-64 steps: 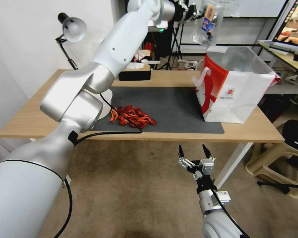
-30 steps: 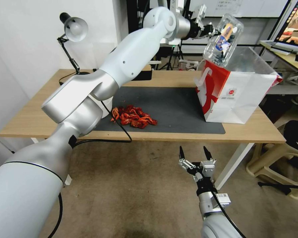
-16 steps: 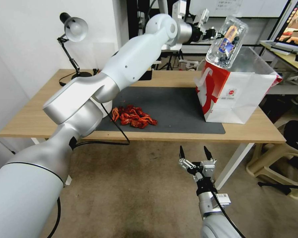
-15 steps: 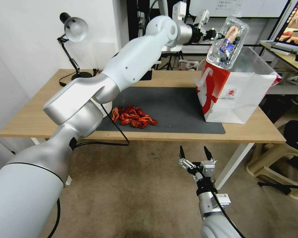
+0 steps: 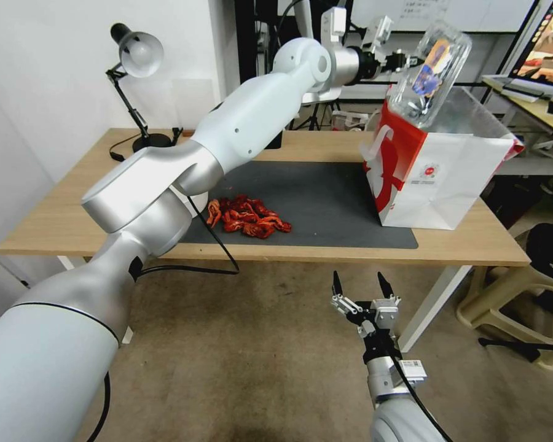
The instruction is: Close the takeout container lid, then place the container into the takeout bag.
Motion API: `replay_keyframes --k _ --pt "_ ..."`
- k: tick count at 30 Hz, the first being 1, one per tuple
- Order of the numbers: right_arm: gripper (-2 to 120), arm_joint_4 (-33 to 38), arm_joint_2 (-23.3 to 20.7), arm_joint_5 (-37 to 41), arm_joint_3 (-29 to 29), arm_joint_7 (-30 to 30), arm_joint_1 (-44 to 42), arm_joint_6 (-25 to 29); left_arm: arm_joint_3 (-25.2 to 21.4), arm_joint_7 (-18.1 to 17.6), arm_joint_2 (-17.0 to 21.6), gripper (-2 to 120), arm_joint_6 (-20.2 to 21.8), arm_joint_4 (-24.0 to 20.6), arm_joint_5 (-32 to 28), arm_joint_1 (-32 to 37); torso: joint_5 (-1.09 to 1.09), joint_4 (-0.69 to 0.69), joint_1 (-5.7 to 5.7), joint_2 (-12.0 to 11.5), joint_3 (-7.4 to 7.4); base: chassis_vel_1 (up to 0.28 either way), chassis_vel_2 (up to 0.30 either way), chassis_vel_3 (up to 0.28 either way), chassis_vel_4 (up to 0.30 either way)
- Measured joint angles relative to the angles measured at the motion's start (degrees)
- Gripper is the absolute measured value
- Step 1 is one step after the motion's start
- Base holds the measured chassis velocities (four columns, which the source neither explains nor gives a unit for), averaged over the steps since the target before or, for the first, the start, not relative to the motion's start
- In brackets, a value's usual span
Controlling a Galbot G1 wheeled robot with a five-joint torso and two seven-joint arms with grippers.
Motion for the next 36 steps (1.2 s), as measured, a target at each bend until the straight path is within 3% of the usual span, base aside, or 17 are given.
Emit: replay_keyframes --k 3,11,18,26,34,36 --pt "100 -0.07 0.09 -0.02 0.00 0.00 0.03 0.00 0.23 -0.01 0.01 0 -0.78 -0.16 -0.36 0.07 0.00 0.00 0.00 0.00 0.00 0.000 0.000 0.000 0.000" --pt "100 -0.26 0.37 -0.05 0.32 0.00 -0.07 0.00 4.29 -1.27 0.00 0 -9.17 -2.13 -2.61 1.27 0.00 0.00 0.00 0.00 0.00 0.000 0.000 0.000 0.000" --pt "100 -0.67 0.82 -0.22 0.37 0.00 -0.20 0.00 6.94 -1.98 0.00 0 -12.73 -3.32 -2.46 2.33 0.00 -0.01 0.00 0.00 0.01 0.000 0.000 0.000 0.000" --pt "100 -1.15 0.88 -0.22 0.34 0.06 0.07 0.00 9.14 -1.04 0.01 0 -14.55 -3.92 -0.16 3.24 0.01 0.00 0.00 0.00 0.00 0.000 0.000 0.000 0.000" --pt "100 -1.15 0.90 -0.22 0.65 0.10 -0.16 0.00 9.94 2.95 0.00 0 -14.61 -3.97 3.11 3.48 0.00 0.00 0.00 0.00 0.00 0.000 0.000 0.000 0.000" --pt "100 -1.16 0.90 -0.22 0.65 0.11 -0.16 0.00 9.87 3.30 0.01 8 -14.47 -3.91 3.35 3.48 0.00 0.00 0.00 0.00 0.00 0.000 0.000 0.000 0.000"
